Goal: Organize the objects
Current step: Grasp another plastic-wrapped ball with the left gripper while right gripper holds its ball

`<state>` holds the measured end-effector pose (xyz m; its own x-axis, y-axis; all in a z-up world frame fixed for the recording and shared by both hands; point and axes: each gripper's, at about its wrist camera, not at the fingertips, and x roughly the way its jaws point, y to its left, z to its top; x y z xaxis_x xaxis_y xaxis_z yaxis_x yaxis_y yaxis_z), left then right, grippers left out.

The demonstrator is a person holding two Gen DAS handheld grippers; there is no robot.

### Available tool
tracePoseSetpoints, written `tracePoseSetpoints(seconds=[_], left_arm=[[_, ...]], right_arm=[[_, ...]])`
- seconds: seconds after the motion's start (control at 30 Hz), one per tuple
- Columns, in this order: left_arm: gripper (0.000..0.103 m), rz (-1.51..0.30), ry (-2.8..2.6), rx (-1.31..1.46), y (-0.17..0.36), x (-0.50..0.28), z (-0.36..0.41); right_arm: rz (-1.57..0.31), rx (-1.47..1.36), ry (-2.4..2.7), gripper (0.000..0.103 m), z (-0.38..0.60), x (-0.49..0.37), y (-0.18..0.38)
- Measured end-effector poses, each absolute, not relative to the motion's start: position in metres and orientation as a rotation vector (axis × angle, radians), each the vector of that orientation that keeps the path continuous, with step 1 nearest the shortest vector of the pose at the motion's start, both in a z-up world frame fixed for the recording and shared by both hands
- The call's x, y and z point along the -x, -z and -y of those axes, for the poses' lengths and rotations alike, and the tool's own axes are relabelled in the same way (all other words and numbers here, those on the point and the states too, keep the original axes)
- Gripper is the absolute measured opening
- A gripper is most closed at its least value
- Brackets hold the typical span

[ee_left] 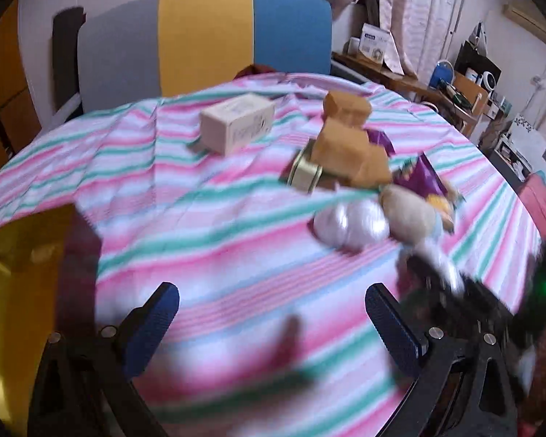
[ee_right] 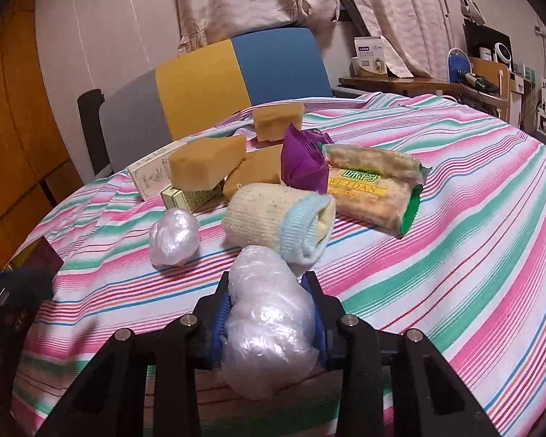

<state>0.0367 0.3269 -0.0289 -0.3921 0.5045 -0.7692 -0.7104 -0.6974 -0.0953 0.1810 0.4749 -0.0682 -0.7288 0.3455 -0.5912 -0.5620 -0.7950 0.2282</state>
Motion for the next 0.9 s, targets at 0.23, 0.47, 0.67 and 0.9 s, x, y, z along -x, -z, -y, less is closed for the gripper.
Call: tracePoseSetpoints(seconds=[0.23,0.47,0.67,0.9], left_arm=[[0.103,-0.296,-2.046,1.062,0.043,-0.016,-0.383],[0.09,-0.316,-1.936,1.072,0.063,-0.01,-0.425],[0.065,-0.304,-1.952,1.007,0.069,-0.012,-0.42],[0.063,-0.209,-2.037,0.985,0.069,-0.014,-0.382]], right_arm=[[-0.513,0.719,-2.456,0.037,-0.47,-0.183,0.069],[-0.522,0.711,-2.461,0.037,-0.473,-0.183,0.071],[-0.517,0.703,-2.461,0.037,-0.473,-0.184,0.071],[-0.488,0.704,-2.453,0.037,-0.469,-0.184,0.071]])
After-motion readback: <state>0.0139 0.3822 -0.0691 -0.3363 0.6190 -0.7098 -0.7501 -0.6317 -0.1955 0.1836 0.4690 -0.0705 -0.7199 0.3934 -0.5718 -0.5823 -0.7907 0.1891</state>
